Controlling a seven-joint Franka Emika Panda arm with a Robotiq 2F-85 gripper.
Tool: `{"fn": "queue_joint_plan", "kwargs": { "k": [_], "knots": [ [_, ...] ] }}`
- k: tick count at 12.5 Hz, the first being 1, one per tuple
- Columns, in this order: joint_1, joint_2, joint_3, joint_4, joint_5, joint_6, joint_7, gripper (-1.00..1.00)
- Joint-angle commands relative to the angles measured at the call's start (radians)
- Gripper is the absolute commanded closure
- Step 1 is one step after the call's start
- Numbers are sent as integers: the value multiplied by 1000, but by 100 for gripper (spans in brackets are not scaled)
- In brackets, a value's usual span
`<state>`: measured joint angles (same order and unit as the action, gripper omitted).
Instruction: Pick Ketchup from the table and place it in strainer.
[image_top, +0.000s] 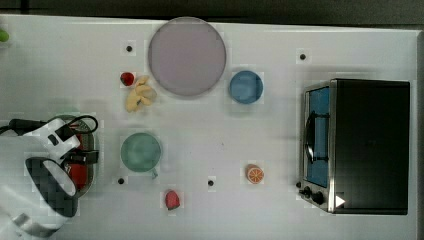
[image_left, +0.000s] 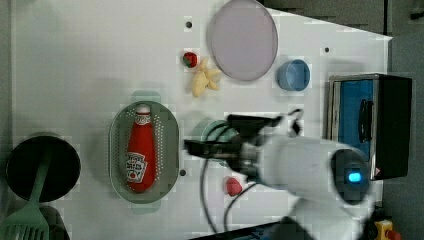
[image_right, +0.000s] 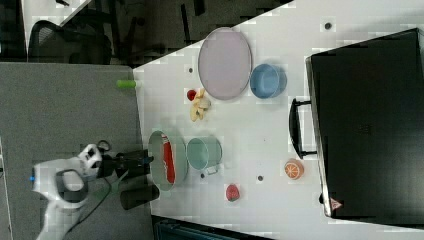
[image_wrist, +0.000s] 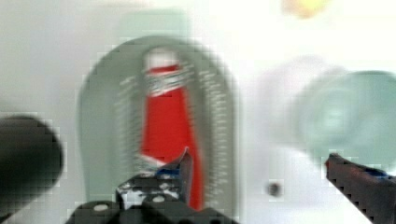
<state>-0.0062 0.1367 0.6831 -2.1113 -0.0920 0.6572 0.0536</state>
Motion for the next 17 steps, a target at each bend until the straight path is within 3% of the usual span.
{"fn": "queue_joint_plan", "kwargs": {
  "k": [1,5,11,17],
  "knots": [
    [-109,-101,-49,78,76,-166,51,-100],
    [-182,-226,-219,122,125,-297,36,-100],
    [-194,-315,-500,128,124,-354,25,-100],
    [-192,-301,-541,202,124,-434,25,-100]
  ]
}}
